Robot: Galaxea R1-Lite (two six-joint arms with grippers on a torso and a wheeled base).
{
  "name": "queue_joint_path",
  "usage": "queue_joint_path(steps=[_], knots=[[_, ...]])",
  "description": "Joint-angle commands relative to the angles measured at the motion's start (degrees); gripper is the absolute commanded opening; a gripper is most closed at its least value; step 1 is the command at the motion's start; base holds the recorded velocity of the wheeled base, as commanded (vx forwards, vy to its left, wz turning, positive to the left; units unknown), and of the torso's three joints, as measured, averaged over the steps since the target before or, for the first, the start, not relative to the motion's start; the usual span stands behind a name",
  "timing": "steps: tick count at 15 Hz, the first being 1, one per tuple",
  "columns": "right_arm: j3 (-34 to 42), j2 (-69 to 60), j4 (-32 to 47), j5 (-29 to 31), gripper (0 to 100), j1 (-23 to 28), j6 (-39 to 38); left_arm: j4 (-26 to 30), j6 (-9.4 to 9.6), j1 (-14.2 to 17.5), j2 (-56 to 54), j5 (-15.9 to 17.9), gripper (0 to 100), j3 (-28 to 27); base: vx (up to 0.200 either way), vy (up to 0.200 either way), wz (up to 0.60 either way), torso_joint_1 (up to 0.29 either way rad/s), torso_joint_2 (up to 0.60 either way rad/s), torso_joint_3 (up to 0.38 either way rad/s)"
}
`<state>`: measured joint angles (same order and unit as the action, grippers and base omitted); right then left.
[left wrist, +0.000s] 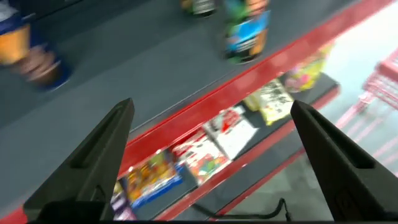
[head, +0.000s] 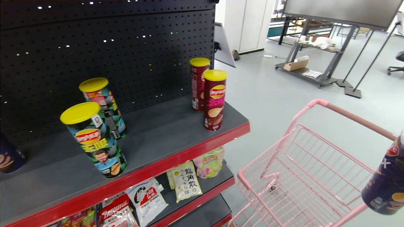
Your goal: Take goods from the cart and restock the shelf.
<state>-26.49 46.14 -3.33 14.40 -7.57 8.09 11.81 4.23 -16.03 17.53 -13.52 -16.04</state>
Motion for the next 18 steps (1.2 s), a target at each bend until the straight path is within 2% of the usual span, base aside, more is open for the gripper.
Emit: queue_joint_path(steps=[1, 6, 11, 12, 13, 14, 16, 17, 18], knots=[[0.21, -0.09, 0.08, 0.02, 0, 0.01, -0.01, -0.04, -0.01, 0.03, 0.05, -0.02, 100, -0.13, 0.0, 0.0, 0.6, 0.017, 0.0, -0.002], [0.91, -0.26, 0.08, 0.02, 0, 0.1, -0.01, -0.04, 0.08, 0.03, 0.31, -0.02, 100, -0.39, 0.0, 0.0, 0.6, 0.002, 0.0, 0.002], [3.11, -3.78, -0.01, 0.02, 0, 0.1, -0.27, 0.23, 0.34, 0.12, 2.07, -0.46, 100, -1.89, 0.0, 0.0, 0.0, 0.0, 0.0, 0.0], [4.61, -6.59, 0.08, -0.07, 0, -0.16, -0.1, 1.9, 1.39, 0.47, 2.07, -1.42, 100, -3.64, 0.0, 0.0, 0.0, 0.0, 0.0, 0.0], [5.75, -7.91, -0.01, -0.42, 0, -0.52, -0.1, 4.97, 4.73, 2.14, 2.07, -5.03, 100, -5.4, 0.0, 0.0, 0.0, 0.0, 0.0, 0.0], [6.01, -8.7, 0.08, -1.04, 0, -0.52, -0.1, 6.38, 5.26, 2.85, 2.07, -6.43, 100, -5.84, 0.0, 0.0, 0.0, 0.0, 0.0, 0.0], [6.1, -9.4, 0.16, -2.36, 0, -0.43, 0.08, 6.2, 5.7, 2.32, 1.01, -5.64, 100, -4.61, 0.0, 0.0, 0.0, 0.0, 0.0, 0.0], [6.01, -9.4, 0.16, -2.36, 0, -0.16, 0.26, 5.68, 7.46, 2.32, -0.13, -5.38, 100, -3.21, 0.0, 0.0, 0.0, 0.0, 0.0, 0.0], [6.01, -9.32, 0.16, -2.27, 0, -0.08, 0.61, 5.15, 8.07, 2.32, -0.83, -5.38, 100, -2.06, 0.0, 0.0, 0.0, 0.0, 0.0, 0.0]])
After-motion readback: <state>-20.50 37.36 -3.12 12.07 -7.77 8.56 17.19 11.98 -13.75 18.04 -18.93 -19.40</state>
